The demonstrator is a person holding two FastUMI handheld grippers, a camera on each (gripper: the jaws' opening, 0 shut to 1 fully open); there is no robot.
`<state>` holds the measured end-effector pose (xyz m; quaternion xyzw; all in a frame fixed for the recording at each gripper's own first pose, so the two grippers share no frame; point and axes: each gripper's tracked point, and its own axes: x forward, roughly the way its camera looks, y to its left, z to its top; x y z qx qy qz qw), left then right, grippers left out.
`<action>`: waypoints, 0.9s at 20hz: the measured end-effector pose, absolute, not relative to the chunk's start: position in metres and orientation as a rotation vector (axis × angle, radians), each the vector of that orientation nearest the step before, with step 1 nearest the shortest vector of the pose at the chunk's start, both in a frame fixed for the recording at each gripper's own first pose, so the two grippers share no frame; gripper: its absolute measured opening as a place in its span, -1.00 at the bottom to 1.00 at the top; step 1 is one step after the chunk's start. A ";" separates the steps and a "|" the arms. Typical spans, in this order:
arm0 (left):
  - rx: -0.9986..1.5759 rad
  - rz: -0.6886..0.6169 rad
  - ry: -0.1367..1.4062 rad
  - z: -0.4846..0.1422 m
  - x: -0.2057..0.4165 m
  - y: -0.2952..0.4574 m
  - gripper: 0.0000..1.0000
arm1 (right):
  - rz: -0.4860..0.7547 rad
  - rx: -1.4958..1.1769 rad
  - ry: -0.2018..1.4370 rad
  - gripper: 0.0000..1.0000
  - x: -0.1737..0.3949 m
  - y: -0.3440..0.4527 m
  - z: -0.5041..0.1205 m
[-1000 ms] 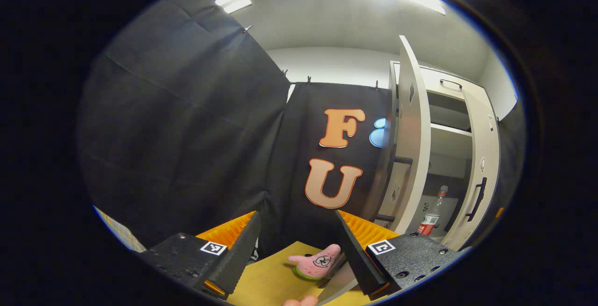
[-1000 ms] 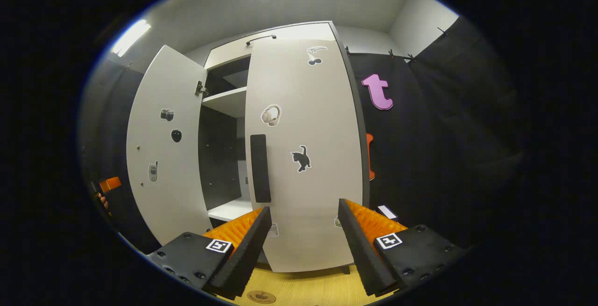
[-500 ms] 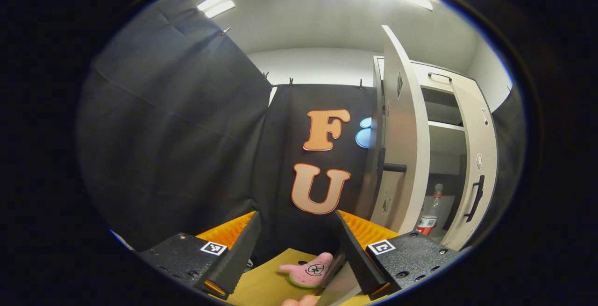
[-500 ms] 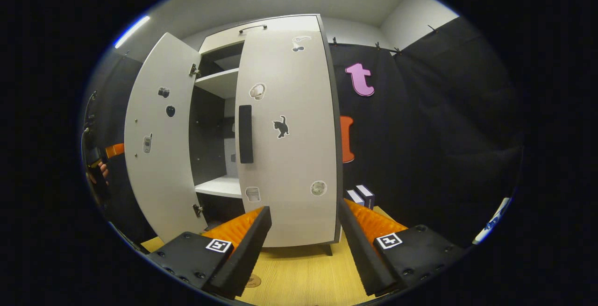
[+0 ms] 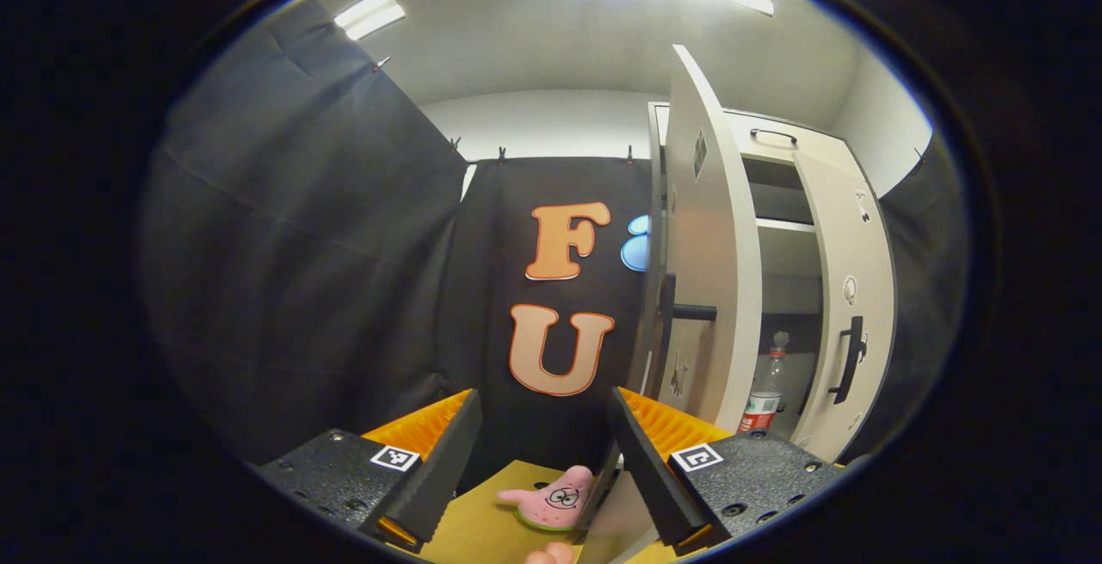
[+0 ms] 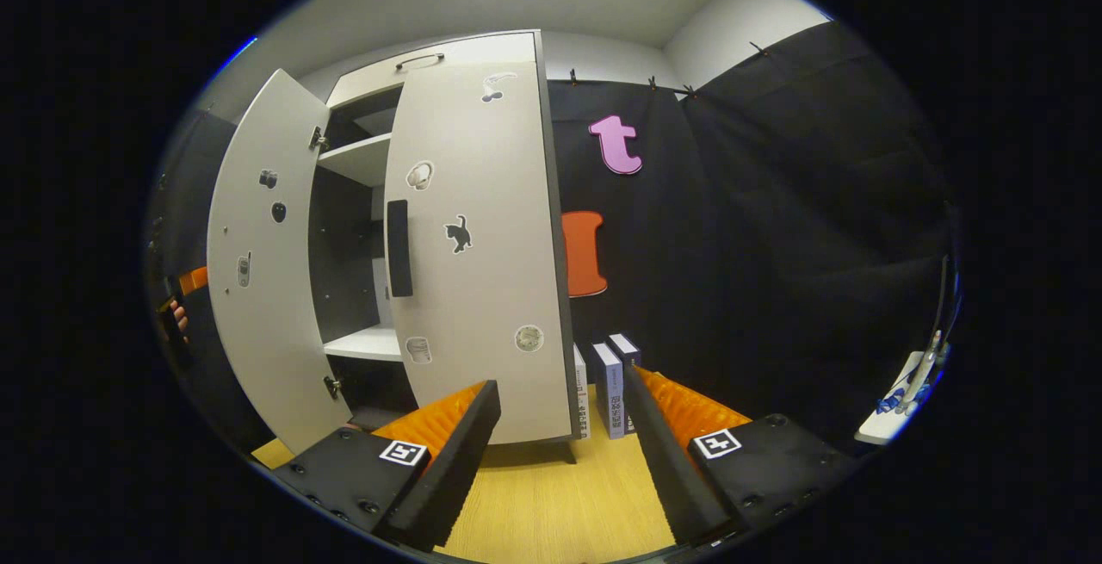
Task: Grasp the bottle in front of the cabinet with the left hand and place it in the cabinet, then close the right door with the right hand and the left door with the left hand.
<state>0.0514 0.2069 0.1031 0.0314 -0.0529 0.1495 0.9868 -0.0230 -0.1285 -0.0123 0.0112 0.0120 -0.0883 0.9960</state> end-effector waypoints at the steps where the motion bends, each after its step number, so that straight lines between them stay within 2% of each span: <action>1: 0.059 0.275 -0.101 0.101 0.052 0.198 0.75 | -0.177 0.024 0.025 0.92 -0.023 -0.129 -0.012; 8: 0.074 0.133 -0.087 0.091 0.071 0.121 0.73 | -0.179 0.022 0.026 0.92 -0.032 -0.134 -0.011; 9: 0.067 0.106 -0.080 0.087 0.077 0.110 0.82 | -0.185 0.020 0.028 0.92 -0.036 -0.136 -0.011; 11: 0.039 0.053 -0.066 0.081 0.092 0.088 0.75 | -0.200 0.022 0.027 0.92 -0.039 -0.140 -0.010; 13: -0.001 0.018 -0.067 0.077 0.101 0.070 0.93 | -0.218 0.023 0.025 0.92 -0.044 -0.144 -0.009; 18: -0.026 -0.056 -0.058 0.070 0.124 0.035 0.88 | -0.259 0.021 0.023 0.92 -0.060 -0.154 -0.007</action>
